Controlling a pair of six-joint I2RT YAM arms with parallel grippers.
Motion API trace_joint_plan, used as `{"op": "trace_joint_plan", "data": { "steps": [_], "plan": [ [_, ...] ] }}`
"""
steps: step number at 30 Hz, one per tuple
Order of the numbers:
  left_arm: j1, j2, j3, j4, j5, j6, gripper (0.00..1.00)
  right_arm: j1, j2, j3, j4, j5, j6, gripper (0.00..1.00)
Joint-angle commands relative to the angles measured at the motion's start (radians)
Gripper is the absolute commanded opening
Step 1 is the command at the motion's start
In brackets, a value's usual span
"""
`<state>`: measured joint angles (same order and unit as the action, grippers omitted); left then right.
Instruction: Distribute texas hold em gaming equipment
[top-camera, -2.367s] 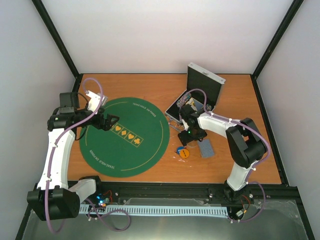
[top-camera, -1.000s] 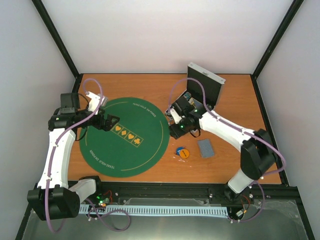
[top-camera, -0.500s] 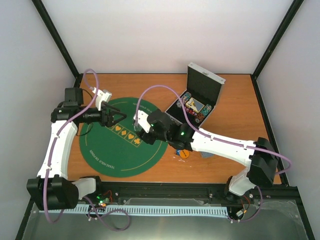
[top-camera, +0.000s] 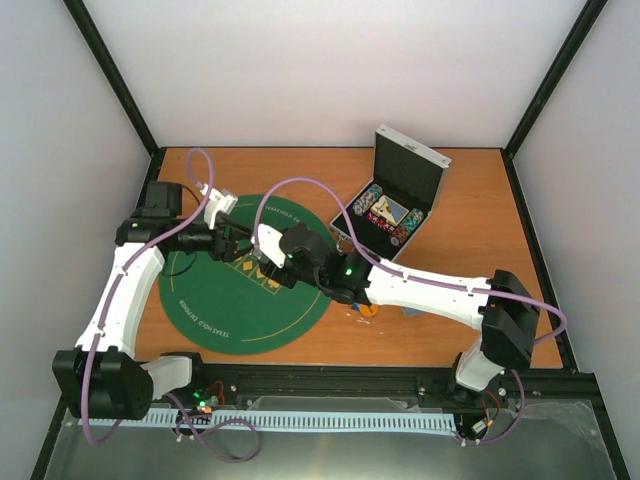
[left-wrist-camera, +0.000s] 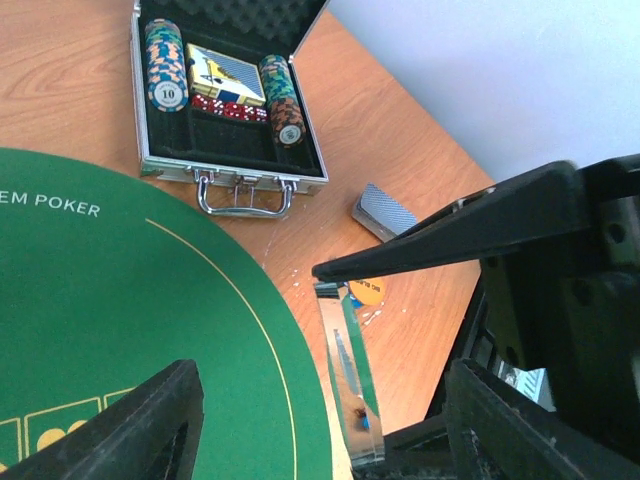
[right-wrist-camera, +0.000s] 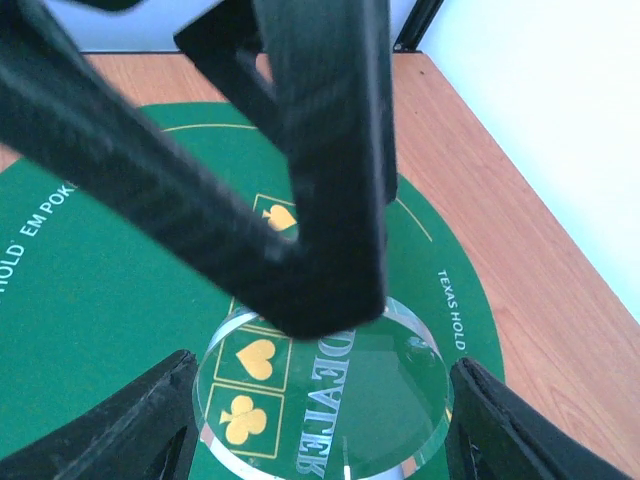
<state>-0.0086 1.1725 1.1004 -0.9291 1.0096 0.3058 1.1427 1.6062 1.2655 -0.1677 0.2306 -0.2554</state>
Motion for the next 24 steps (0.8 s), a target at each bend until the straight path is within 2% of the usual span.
{"op": "trace_joint_plan", "data": {
  "steps": [1,10,14,23,24],
  "plan": [
    [-0.017,0.003,-0.013,0.041,-0.029,-0.005,0.68,0.017,0.019,0.057,0.046,0.038,-0.016,0.31],
    [-0.027,0.017,-0.025,0.054,-0.068,-0.008,0.52,0.023,0.041,0.077,0.054,0.053,-0.025,0.31],
    [-0.034,0.030,-0.028,0.054,-0.072,-0.004,0.43,0.023,0.058,0.092,0.049,0.117,-0.021,0.30],
    [-0.038,0.042,-0.025,0.037,-0.036,0.030,0.03,0.023,0.076,0.106,0.048,0.191,-0.011,0.30],
    [-0.039,0.044,-0.026,0.037,-0.034,0.033,0.01,0.023,0.077,0.106,0.048,0.199,-0.013,0.30]
  ]
}}
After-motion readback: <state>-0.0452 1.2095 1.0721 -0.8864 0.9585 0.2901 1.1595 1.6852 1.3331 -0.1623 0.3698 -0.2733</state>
